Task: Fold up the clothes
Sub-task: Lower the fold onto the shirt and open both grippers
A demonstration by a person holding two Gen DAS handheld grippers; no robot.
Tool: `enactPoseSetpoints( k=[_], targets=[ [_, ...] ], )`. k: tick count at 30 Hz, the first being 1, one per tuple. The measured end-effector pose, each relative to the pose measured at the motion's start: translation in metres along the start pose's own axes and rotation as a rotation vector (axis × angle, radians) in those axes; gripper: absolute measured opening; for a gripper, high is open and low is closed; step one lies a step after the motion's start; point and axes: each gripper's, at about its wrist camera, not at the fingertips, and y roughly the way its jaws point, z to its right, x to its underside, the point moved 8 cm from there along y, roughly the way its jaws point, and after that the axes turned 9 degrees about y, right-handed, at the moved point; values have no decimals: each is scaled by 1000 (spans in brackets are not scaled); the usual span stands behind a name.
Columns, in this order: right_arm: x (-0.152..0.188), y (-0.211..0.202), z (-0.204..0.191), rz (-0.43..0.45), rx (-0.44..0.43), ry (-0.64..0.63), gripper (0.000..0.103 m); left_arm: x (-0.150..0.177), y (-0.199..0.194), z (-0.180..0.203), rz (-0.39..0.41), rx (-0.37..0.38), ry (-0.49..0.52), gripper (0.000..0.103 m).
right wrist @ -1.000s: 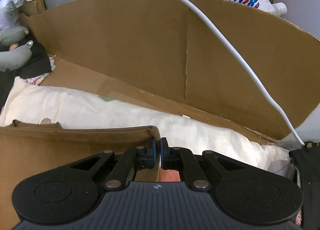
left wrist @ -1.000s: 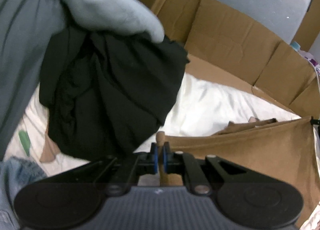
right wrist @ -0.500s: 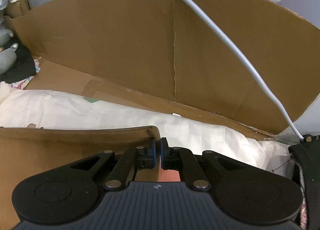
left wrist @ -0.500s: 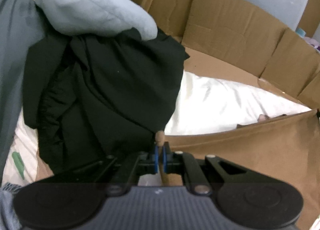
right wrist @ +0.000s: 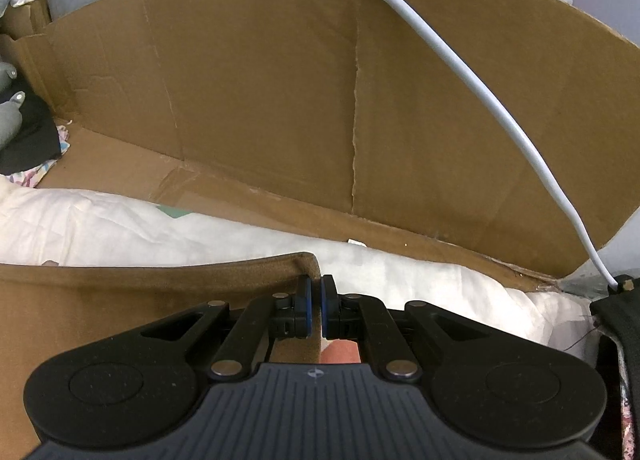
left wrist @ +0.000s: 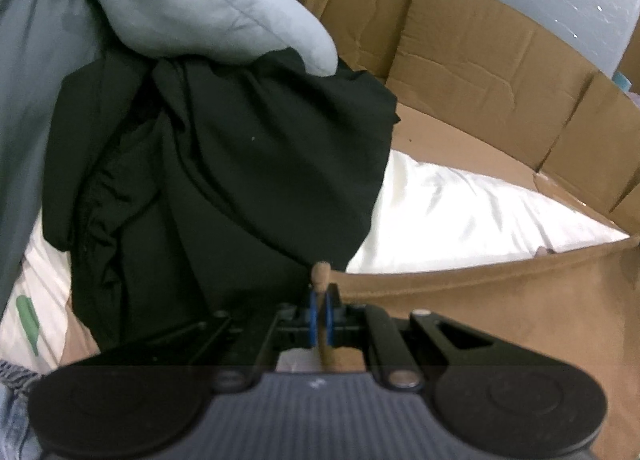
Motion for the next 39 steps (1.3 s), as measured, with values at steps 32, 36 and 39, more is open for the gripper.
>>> enactPoseSetpoints(
  k=[32, 36, 39],
  targets=[
    [117, -101, 40, -53, -172, 99, 40, 119, -79, 47, -34, 36, -75, 27],
    [140, -117, 51, -50, -88, 55, 40, 138, -84, 50, -61, 15, -135, 28],
    [150, -129, 54, -51, -91, 73, 40, 152, -89, 53, -64, 9, -159, 29]
  ],
)
